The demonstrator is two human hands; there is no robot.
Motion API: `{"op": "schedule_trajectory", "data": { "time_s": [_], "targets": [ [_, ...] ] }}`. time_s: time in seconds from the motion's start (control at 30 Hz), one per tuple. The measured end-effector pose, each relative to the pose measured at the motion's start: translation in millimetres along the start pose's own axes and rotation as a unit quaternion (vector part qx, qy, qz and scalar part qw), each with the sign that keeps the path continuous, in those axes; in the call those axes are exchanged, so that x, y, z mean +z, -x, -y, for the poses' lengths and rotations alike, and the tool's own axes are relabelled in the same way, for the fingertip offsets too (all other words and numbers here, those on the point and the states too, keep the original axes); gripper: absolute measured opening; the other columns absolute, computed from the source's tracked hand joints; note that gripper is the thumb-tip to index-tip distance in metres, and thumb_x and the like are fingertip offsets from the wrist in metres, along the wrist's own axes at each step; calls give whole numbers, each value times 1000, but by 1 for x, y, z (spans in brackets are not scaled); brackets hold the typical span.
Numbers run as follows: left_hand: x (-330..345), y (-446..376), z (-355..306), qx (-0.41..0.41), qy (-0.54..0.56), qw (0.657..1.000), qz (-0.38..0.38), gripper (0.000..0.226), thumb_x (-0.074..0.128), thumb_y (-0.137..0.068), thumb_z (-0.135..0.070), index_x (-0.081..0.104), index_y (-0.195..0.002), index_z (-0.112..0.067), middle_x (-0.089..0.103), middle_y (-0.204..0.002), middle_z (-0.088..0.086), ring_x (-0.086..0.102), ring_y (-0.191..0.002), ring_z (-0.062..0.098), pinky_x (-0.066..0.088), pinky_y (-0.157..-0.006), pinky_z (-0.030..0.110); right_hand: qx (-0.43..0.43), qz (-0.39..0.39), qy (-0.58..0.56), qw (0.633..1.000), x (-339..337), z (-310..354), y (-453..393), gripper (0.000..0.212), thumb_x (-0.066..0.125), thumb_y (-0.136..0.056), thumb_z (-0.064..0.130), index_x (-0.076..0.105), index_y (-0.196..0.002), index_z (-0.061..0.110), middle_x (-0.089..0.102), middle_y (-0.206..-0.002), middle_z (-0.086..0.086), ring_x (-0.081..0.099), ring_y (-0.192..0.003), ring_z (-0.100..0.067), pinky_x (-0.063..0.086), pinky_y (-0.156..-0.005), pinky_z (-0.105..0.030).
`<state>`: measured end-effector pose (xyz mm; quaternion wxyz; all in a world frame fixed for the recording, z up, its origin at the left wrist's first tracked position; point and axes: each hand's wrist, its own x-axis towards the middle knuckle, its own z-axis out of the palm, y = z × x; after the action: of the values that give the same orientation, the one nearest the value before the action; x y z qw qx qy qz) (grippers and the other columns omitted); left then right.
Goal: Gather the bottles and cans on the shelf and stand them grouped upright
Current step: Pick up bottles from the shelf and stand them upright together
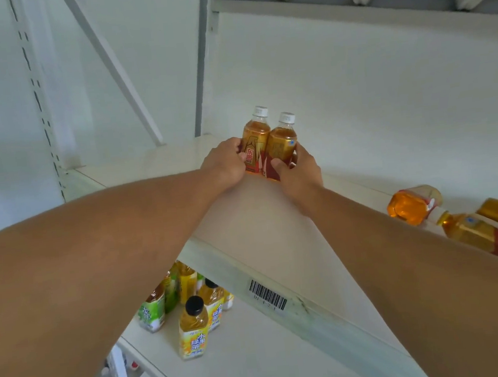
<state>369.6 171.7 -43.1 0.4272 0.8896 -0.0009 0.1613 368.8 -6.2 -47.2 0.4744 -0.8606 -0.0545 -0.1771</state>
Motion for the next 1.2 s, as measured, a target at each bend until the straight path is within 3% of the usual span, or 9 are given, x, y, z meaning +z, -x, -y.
{"op": "schedule_trajectory", "data": {
  "time_s": [0.27,0.4,0.47,0.53,0.6,0.73,0.83,1.0,1.2],
  "targets": [
    [1,1,-5,-11,-21,1000,17,32,47,-113,-21,63,-140,-18,70,-135,4,65,-121,25,49,-101,37,13,-16,0,1000,1,2,8,57,73,-97,39,51,-149,31,68,-124,11,66,-117,-15,54,-95,-36],
    [-3,0,-14,-27,-6,999,44,36,41,-114,-17,61,-143,-14,67,-138,10,62,-127,29,47,-111,43,13,-21,14,1000,1,4,8,56,70,-99,39,49,-150,30,70,-131,7,67,-117,-18,46,-85,-29],
    [-6,2,-17,-34,2,997,70,43,40,-114,-18,49,-156,-12,60,-150,13,56,-136,30,43,-115,40,11,-15,13,1000,0,4,9,57,70,-100,37,47,-152,29,70,-131,6,66,-119,-19,44,-84,-29],
    [-11,10,-15,-36,-6,996,84,62,46,-114,-25,21,-169,-13,39,-169,11,41,-152,30,34,-123,41,7,-3,14,1000,-2,3,10,61,69,-100,37,44,-155,25,66,-131,2,63,-124,-22,44,-85,-30],
    [-21,21,-8,-13,-61,995,76,76,51,-112,-33,9,-171,-14,26,-175,12,30,-159,30,28,-127,42,14,11,38,999,-6,5,13,75,69,-98,43,34,-161,20,54,-144,-5,54,-135,-27,44,-92,-34],
    [-49,42,8,17,-231,970,76,84,51,-105,-58,14,-171,-24,24,-176,9,30,-158,32,32,-125,49,-4,53,144,988,-25,2,33,90,62,-94,59,22,-165,22,34,-161,-9,42,-144,-34,46,-108,-49],
    [-65,63,1,27,-339,936,89,91,45,-95,-78,16,-170,-35,24,-176,-1,29,-158,30,35,-118,53,-31,86,203,975,-47,-2,47,90,58,-92,65,23,-165,27,31,-163,-6,42,-144,-37,47,-106,-47],
    [-76,102,-28,23,-381,918,106,100,37,-84,-93,17,-168,-41,24,-175,-3,25,-159,29,33,-121,56,-73,129,258,955,-75,6,66,89,55,-88,73,26,-163,35,28,-168,-3,35,-150,-36,37,-114,-49],
    [-73,148,-58,2,-399,910,110,99,34,-83,-95,17,-167,-46,23,-176,-5,24,-160,28,32,-121,56,-98,140,286,943,-94,17,93,91,47,-84,83,28,-162,40,32,-168,-1,35,-150,-33,40,-112,-54]
  ]
}}
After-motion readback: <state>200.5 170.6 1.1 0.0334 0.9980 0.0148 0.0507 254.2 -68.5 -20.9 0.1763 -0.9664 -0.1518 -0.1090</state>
